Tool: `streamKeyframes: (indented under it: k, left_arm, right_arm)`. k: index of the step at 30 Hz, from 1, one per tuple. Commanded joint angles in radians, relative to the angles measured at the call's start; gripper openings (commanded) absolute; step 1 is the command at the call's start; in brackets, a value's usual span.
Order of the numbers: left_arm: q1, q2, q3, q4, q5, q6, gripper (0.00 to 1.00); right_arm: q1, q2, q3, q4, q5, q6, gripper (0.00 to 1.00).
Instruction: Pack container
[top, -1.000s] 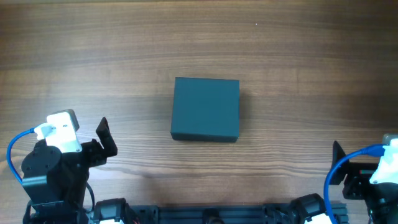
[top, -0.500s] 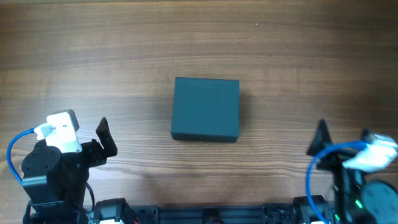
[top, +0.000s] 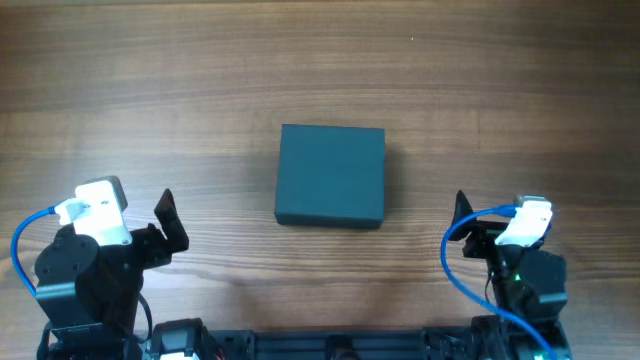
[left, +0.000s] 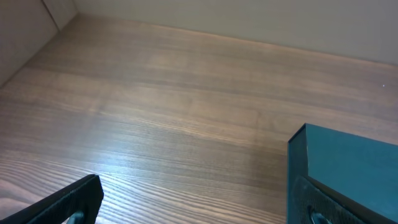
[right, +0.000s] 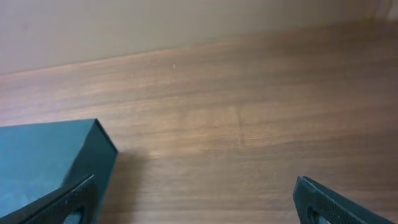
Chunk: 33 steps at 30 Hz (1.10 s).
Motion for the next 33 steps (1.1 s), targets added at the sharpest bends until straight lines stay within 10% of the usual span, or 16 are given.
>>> streamKeyframes:
  k: [1,33]
  left_arm:
    - [0.006,-0.008,0.003,0.003,0.016,0.019,1.0]
    - [0.006,-0.008,0.003,0.003,0.016,0.019,1.0]
  right_arm:
    - [-0.028,-0.102,-0.019,0.006,-0.016,-0.063,1.0]
    - [-0.096,-0.115,-0.112,0.023,-0.016,-0.139,1.0]
